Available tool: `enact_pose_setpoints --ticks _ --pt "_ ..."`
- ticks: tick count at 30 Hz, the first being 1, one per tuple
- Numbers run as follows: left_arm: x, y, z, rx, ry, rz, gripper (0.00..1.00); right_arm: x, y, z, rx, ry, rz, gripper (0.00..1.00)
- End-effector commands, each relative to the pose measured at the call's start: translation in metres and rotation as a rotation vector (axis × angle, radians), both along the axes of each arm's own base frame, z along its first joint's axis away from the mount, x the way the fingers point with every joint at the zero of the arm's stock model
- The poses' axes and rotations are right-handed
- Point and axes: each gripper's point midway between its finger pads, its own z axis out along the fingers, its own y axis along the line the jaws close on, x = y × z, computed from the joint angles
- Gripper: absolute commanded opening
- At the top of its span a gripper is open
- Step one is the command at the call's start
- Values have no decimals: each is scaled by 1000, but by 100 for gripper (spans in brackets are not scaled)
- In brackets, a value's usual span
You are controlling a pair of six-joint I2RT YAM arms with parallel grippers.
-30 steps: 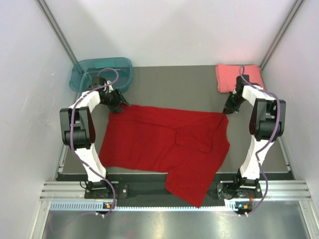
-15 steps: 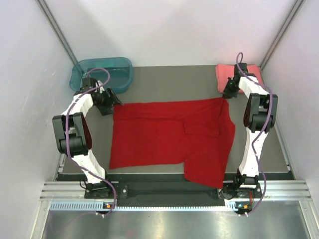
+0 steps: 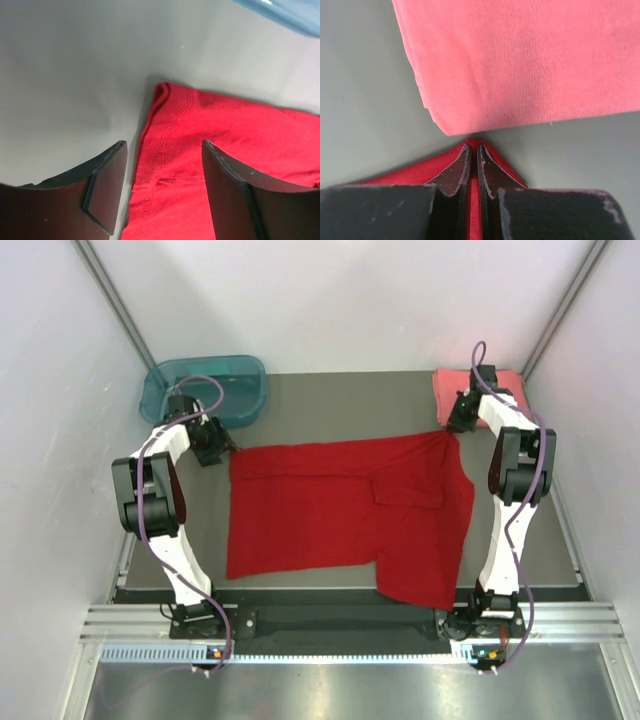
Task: Fold and stack the t-shirts
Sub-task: Fold the tshirt
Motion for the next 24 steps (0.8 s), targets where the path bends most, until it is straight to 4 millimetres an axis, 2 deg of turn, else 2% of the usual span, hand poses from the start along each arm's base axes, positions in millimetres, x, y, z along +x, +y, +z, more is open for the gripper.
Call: enact_pose_setpoints --ticks 1,3,4,5,9,11,15,17,18,19,20,24 --pt "23 13 23 45 -112 22 66 25 -14 25 -43 -122 -3 2" --pt "17 12 32 51 -108 31 68 23 -16 27 -47 -110 -5 7" --pt "12 13 34 60 -100 38 70 25 -18 34 -63 -114 -19 13" --pt "9 15 44 70 -114 44 71 24 -20 38 -65 -111 -25 19" --pt "-14 10 49 69 -78 24 74 16 -20 53 -67 -91 -16 28" --pt "-20 7 52 66 -82 6 74 10 -23 58 -87 -73 -19 37" --pt "-31 -11 50 7 -86 -39 70 -13 -26 80 -122 -76 -11 44" --pt "-34 -21 49 11 -82 -53 70 -24 -21 83 -110 -66 -2 47" --pt "-36 -34 47 25 -76 -81 71 -35 -19 84 -104 -58 -2 48" --pt "-37 -31 43 86 -61 -60 72 -40 -15 84 -95 -53 7 48" --pt "-41 -38 40 114 -39 -61 77 -44 -12 87 -87 -55 12 49" --pt "-39 -33 37 160 -29 -17 77 -61 4 96 -43 -61 48 49"
